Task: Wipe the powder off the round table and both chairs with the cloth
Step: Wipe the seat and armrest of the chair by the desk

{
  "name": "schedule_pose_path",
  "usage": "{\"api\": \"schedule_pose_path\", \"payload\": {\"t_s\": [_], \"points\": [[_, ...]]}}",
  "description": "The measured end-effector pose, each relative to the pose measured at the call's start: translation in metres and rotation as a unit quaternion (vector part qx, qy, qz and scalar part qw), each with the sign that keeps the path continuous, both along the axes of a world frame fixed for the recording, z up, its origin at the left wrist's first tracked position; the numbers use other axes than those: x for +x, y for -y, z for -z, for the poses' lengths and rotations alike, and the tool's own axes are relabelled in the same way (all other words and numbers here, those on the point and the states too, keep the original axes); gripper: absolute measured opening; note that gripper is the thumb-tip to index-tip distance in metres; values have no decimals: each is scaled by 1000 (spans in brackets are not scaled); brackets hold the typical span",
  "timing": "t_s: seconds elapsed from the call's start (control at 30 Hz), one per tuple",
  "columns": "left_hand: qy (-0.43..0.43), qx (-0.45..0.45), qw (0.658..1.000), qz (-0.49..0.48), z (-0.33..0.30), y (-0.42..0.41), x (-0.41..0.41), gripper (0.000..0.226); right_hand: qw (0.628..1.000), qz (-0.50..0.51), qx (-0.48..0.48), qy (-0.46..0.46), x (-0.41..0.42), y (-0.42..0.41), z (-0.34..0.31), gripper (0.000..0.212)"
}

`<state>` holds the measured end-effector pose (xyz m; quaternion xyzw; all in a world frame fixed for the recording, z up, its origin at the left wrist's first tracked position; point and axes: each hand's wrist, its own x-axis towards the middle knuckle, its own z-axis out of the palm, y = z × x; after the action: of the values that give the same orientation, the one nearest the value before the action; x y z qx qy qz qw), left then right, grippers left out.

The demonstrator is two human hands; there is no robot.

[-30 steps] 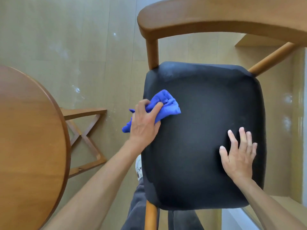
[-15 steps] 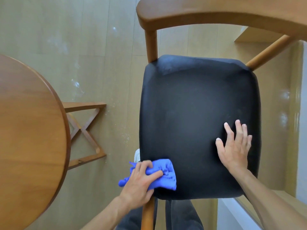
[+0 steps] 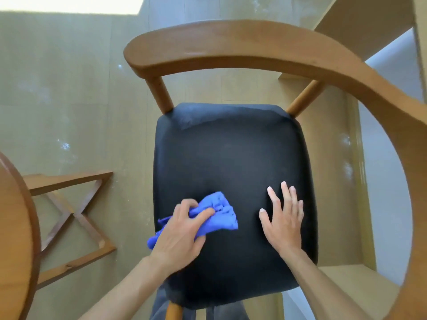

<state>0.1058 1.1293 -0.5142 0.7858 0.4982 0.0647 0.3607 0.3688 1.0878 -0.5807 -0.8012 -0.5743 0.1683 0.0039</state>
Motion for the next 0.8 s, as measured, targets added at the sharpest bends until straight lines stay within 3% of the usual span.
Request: {"api": "schedule_pose_path", "payload": {"t_s": [0.17, 0.27, 0.33, 0.43, 0.57, 0.7, 0.8], "points": [[-54, 125, 987, -80, 3, -155, 107, 46, 1000, 3, 6, -29, 5, 1, 4, 60], [-130, 144, 980, -33, 10, -194, 157, 47, 998, 16, 13, -53, 7, 2, 5, 57], [-191, 142, 970, 38, 25, -186, 175, 48, 995, 29, 34, -90, 9, 3, 5, 56], [-244, 169, 954, 55, 40, -152, 179, 55, 967, 117, 92, -207, 10, 1, -3, 54], [-206, 202, 956, 46, 41, -95, 176, 58, 897, 261, 126, -334, 11, -10, -25, 51], [-196, 134, 969, 74, 36, -16, 175, 70, 820, 416, 156, -362, 20, -23, -45, 39], [-201, 79, 974, 69, 26, 8, 177, 79, 821, 452, 134, -321, 20, -27, -58, 34]]}}
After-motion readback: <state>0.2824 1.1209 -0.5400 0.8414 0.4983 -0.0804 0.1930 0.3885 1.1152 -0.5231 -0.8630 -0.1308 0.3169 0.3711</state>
